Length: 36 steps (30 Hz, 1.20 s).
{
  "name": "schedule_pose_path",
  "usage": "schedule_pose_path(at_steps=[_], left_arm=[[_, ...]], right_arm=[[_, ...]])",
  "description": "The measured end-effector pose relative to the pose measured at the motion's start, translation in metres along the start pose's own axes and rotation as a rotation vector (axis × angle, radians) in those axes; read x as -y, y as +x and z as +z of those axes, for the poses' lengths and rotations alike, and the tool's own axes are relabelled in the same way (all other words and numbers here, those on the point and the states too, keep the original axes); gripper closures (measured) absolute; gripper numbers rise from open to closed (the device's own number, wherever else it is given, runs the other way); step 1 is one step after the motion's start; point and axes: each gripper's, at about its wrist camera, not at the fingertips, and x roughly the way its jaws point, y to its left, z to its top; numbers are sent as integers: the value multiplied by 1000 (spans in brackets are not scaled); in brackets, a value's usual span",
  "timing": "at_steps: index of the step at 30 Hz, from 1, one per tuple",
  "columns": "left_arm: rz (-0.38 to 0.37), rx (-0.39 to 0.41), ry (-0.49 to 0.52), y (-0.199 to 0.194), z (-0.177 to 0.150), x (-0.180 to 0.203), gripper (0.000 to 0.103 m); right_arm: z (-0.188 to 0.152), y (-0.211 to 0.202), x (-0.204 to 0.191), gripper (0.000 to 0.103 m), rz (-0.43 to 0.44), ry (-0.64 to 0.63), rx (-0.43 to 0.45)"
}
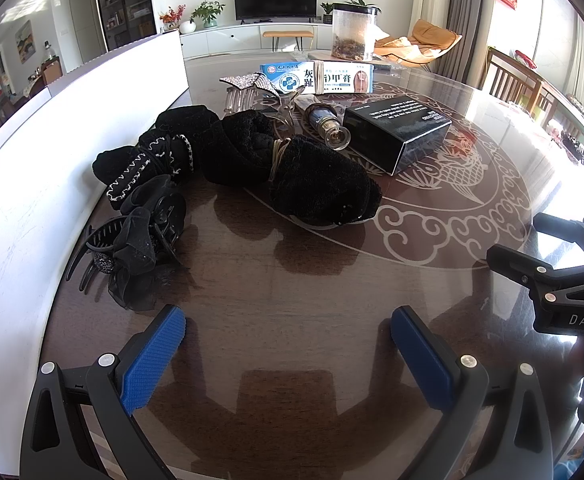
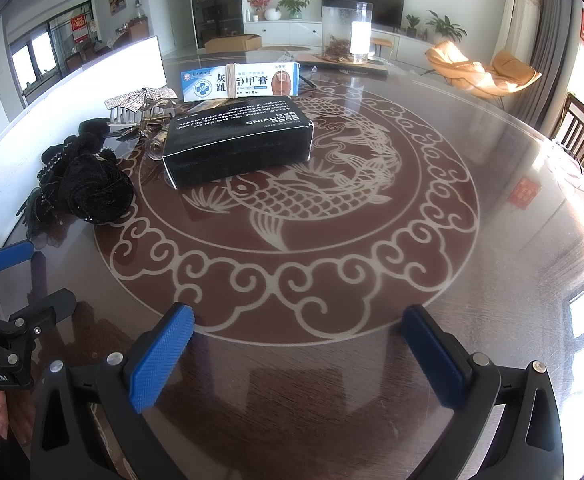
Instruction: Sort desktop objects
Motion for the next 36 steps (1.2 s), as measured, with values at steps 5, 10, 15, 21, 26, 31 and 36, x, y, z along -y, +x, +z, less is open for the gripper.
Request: schedule_pose_path(at_steps=[5, 10, 15, 21, 26, 31, 36], left_arm=[[-6, -1, 10, -5, -6, -6, 0], [68, -7, -94, -3, -4, -28, 0], [114, -7, -145, 8, 14, -48, 0], [185, -26, -159, 28, 43, -63, 0], [188, -56, -275, 43, 57, -78, 0], [188, -19, -265, 42, 53, -74, 0], [209, -37, -307, 40, 51, -74, 0]], right_arm=[[0, 0, 0, 0, 0, 0, 0], [0, 0, 0, 0, 0, 0, 0], [0, 0, 0, 0, 0, 0, 0], [0, 0, 0, 0, 0, 0, 0], [0, 0, 0, 0, 0, 0, 0], [0, 0, 0, 0, 0, 0, 0], [0, 0, 0, 0, 0, 0, 0]])
